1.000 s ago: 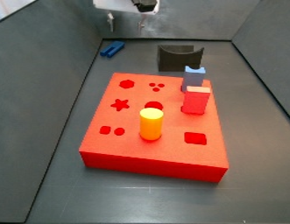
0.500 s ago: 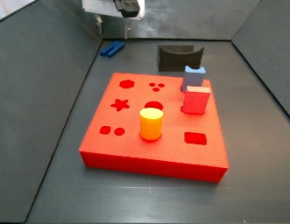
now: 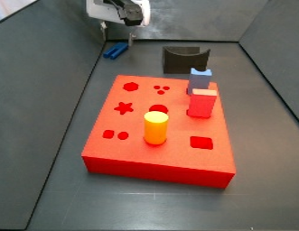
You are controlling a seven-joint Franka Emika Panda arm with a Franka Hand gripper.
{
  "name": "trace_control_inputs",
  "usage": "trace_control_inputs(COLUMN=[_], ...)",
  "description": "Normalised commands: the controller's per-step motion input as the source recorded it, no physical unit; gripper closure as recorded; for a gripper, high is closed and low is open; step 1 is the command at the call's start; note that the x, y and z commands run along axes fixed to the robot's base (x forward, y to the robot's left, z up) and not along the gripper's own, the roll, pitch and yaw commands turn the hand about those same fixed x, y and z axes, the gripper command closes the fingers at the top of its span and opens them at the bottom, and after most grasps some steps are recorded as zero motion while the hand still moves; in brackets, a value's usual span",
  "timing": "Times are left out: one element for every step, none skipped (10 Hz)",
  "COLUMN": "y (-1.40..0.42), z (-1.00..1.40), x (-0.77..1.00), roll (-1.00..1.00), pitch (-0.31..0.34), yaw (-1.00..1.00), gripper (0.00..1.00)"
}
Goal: Pick up the square-circle object. Move up. Rotate the square-circle object. Place the square-circle object on the fixture. Regrasp the square-circle object. Move to above the board. Insert the square-circle object.
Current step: Pick up the square-circle object.
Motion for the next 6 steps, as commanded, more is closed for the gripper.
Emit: trace_control_inputs(y=[0.00,0.00,0.06,0.03,0.00,0.06], z=[-0.81,-0.84,-0.65,-0.49,-0.35,-0.19], x=[0.06,0.23,0.31,0.29,0.24,0.18], roll=[0.10,0.04,-0.10,-0.25,-0.35,-0.43], pitch=[-0.171,-0.136,-0.166,-0.217,-0.243,-0.284], yaw=[-0.04,-0.06,-0.13,-0.17,-0.20,-0.21], gripper=[0.00,0.00,0.00,0.00,0.00,0.00])
